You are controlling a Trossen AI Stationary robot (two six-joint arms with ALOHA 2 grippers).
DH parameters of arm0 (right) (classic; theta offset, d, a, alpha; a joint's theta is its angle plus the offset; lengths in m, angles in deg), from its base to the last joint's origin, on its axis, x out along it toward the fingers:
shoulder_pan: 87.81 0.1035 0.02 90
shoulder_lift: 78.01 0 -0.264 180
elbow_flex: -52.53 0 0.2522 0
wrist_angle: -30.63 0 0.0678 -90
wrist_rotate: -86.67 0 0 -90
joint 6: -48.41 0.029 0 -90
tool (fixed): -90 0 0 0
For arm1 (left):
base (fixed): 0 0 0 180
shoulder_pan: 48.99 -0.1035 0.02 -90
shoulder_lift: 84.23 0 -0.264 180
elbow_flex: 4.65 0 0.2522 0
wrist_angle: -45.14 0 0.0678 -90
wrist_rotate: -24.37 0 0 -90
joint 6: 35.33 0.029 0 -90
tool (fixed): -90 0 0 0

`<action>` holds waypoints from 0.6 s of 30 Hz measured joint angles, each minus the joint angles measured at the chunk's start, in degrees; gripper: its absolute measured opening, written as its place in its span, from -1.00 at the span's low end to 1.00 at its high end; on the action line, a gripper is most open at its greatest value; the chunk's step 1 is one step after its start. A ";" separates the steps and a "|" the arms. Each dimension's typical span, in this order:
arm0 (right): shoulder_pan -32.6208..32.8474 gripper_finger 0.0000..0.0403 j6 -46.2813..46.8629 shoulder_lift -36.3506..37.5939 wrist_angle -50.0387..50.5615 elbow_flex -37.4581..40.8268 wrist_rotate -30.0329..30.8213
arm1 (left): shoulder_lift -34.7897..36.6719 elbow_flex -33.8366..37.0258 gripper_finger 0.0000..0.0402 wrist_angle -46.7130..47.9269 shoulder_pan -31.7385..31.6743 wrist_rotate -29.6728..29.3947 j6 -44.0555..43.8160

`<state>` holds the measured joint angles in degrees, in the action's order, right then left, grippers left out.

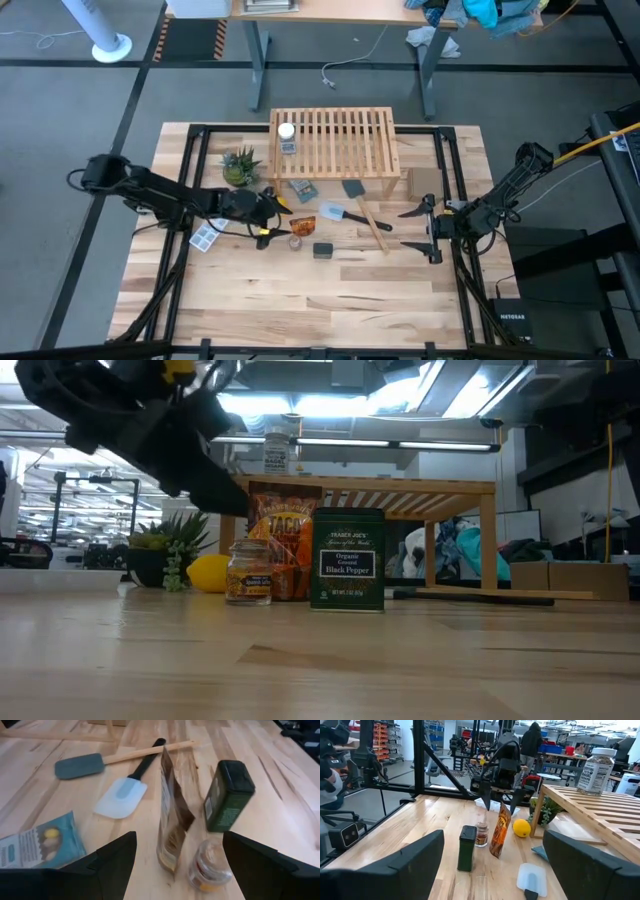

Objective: Shelf spices
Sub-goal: Put the orange seasoning bag on the shelf

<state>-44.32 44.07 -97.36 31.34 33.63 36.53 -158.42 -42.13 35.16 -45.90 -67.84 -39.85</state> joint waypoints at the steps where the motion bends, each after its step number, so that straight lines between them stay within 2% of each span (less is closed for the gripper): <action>1: 0.00 0.72 0.00 0.01 -0.02 0.00 0.00 | -1.08 0.00 0.44 -1.54 -0.01 -0.02 0.02; 6: 0.00 0.72 0.00 0.00 -0.02 -0.01 0.00 | -5.39 0.00 0.42 -8.60 -0.02 -0.01 0.76; 9: 0.00 0.72 0.00 0.00 0.00 0.01 0.00 | -6.68 0.00 0.29 -10.40 -0.02 -0.01 1.56; 13: 0.00 0.72 -0.02 0.00 0.00 0.01 0.00 | -6.98 0.00 -0.02 -10.38 -0.04 -0.01 1.58; 18: 0.00 0.72 -0.01 0.00 0.13 0.01 0.00 | -6.98 0.00 -0.56 -11.67 -0.06 -0.01 3.89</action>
<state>-44.32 44.07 -97.36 31.47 33.64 36.53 -165.40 -42.13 23.48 -45.95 -67.85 -35.97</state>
